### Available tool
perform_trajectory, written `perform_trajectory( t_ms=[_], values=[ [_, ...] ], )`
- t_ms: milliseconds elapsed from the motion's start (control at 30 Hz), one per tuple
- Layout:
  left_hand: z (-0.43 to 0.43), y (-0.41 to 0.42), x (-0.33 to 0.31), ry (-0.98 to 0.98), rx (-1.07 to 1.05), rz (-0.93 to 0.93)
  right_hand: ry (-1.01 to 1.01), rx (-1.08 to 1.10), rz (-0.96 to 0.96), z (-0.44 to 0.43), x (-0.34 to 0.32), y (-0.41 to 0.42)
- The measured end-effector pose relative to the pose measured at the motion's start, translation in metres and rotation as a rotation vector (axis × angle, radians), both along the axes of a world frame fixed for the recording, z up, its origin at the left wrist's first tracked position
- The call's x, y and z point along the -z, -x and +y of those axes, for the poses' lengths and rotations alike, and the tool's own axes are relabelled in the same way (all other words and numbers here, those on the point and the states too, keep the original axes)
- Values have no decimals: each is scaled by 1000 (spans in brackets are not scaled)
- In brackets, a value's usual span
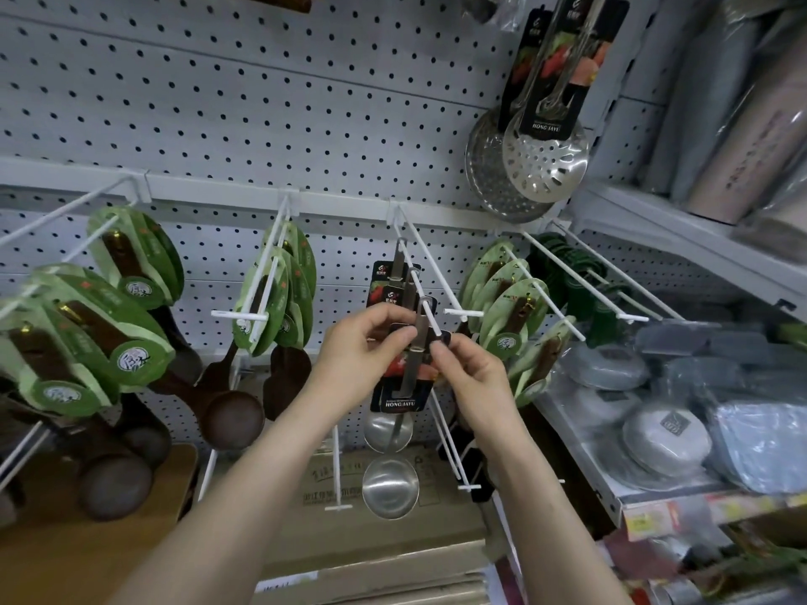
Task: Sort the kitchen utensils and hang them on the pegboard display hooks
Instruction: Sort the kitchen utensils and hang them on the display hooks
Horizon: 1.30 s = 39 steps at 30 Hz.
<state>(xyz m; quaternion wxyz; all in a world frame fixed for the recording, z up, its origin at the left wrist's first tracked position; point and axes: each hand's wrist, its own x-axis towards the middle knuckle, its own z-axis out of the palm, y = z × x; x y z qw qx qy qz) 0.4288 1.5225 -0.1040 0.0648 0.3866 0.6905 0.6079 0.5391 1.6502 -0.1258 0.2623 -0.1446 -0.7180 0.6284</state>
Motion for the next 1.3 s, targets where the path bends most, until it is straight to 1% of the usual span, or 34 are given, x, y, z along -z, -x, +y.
perform_trajectory(
  t_ms=[100, 167, 200, 333, 500, 700, 933, 1033, 1167, 1300],
  values=[
    [0, 2, 2, -93, -105, -44, 16, 88, -1, 4, -6, 4],
    [3, 11, 4, -89, -184, -15, 35, 140, 10, 8, -11, 12],
    [6, 15, 4, -65, -192, 2, 42, 152, 0, 9, -15, 16],
    [16, 29, 2, 51, -165, 38, 12, 92, -85, 12, -28, 34],
    [20, 33, -1, 72, -173, 40, -19, 41, -56, 16, -31, 42],
    [25, 35, 0, 77, -232, 55, -11, 9, -50, 19, -30, 47],
    [29, 37, 4, 67, -296, 24, -16, -12, -45, 25, -27, 48],
    [28, 33, 4, 45, -307, 15, -20, -13, -13, 30, -24, 44],
    [21, 27, 9, 32, -366, 14, -10, 20, 15, 32, -16, 43],
    [12, 21, 20, -2, -401, -9, 37, -13, 15, 31, -8, 36]
  ],
)
